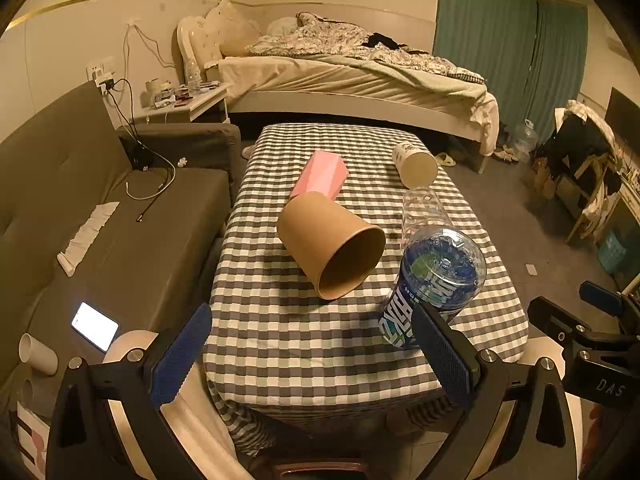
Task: Flip cup upside down
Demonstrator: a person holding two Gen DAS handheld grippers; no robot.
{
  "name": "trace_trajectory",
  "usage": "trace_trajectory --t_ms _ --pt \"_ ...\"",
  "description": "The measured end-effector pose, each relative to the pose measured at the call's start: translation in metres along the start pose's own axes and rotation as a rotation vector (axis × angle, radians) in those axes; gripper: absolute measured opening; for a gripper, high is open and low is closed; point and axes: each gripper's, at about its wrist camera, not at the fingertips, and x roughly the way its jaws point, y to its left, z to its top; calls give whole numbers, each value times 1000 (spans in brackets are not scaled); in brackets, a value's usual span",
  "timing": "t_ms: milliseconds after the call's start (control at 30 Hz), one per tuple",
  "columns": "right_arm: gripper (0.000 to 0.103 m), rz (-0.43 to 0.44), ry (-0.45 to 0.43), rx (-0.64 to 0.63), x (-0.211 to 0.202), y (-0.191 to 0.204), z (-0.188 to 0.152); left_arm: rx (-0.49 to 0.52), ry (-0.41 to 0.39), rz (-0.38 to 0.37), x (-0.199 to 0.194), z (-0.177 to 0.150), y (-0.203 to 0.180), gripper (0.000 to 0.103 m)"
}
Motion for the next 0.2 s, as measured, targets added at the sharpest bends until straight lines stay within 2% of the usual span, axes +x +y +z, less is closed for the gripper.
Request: trace_trajectory --t_ms 200 --pt "103 1 5 2 0 0 -2 10 -7 10 -2 -1 1 103"
